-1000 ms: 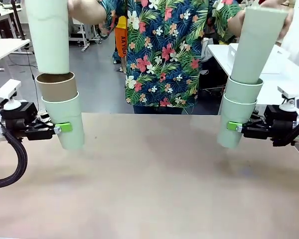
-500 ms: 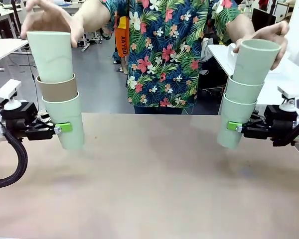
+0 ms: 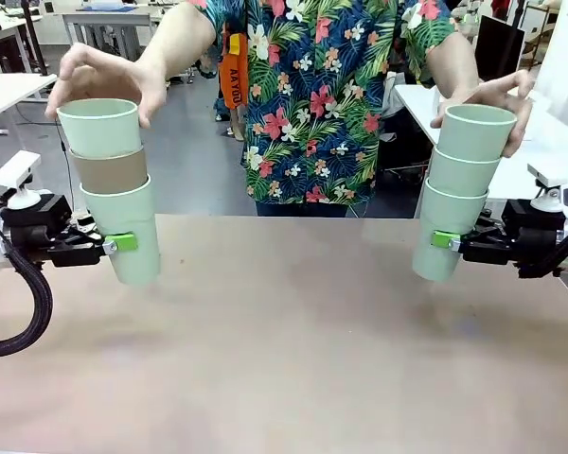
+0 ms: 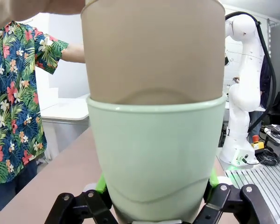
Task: Stack the cups and store them in the basket.
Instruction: Place the stack of Reusable plastic cups into the Pantry Basket.
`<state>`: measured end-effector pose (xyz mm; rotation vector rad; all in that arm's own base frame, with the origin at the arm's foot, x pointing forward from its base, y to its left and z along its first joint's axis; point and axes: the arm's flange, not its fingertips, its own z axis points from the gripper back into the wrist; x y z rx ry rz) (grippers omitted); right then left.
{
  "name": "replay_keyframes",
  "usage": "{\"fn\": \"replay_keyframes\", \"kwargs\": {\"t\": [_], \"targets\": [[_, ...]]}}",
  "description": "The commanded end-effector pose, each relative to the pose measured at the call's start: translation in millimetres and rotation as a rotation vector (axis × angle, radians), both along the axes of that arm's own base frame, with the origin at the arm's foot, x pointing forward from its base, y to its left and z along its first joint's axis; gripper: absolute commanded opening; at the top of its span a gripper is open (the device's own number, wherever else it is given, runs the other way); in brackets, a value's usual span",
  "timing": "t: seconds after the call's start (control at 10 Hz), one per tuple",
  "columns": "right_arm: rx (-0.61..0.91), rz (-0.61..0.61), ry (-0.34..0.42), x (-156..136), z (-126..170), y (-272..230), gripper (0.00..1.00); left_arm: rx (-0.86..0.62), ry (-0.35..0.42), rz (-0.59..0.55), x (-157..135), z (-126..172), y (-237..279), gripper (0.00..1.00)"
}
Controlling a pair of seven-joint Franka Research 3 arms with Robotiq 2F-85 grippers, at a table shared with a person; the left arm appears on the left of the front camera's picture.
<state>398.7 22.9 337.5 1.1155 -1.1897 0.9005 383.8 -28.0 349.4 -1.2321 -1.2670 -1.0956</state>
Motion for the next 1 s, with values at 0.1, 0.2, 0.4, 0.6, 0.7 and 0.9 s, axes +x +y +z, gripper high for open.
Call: {"fn": "replay_keyframes", "kwargs": {"t": [0.1,0.2,0.4,0.6,0.7,0.9], "targets": [[0.002,-0.002,-0.012,0.1,3.3,-0.3,0.86,-0.013,-0.006,-0.001,-0.6,3.0,0.6,0.86],[0.002,-0.002,-0.012,0.1,3.3,-0.3,0.86,-0.013,-0.006,-0.001,-0.6,3.0,0.6,0.86],[0.002,-0.002,-0.012,0.1,3.3,-0.3,0.86,-0.013,-0.006,-0.001,-0.6,3.0,0.6,0.86],[0.002,-0.002,-0.012,0.1,3.3,-0.3,0.86,-0.013,-0.006,-0.001,-0.6,3.0,0.6,0.86],[0.002,-0.002,-0.012,0.1,3.3,-0.3,0.86,-0.013,-0.006,-0.001,-0.6,3.0,0.6,0.86],[0.002,-0.002,-0.012,0.1,3.3,-0.3,0.86,-0.013,-0.006,-0.001,-0.6,3.0,0.6,0.86]]}}
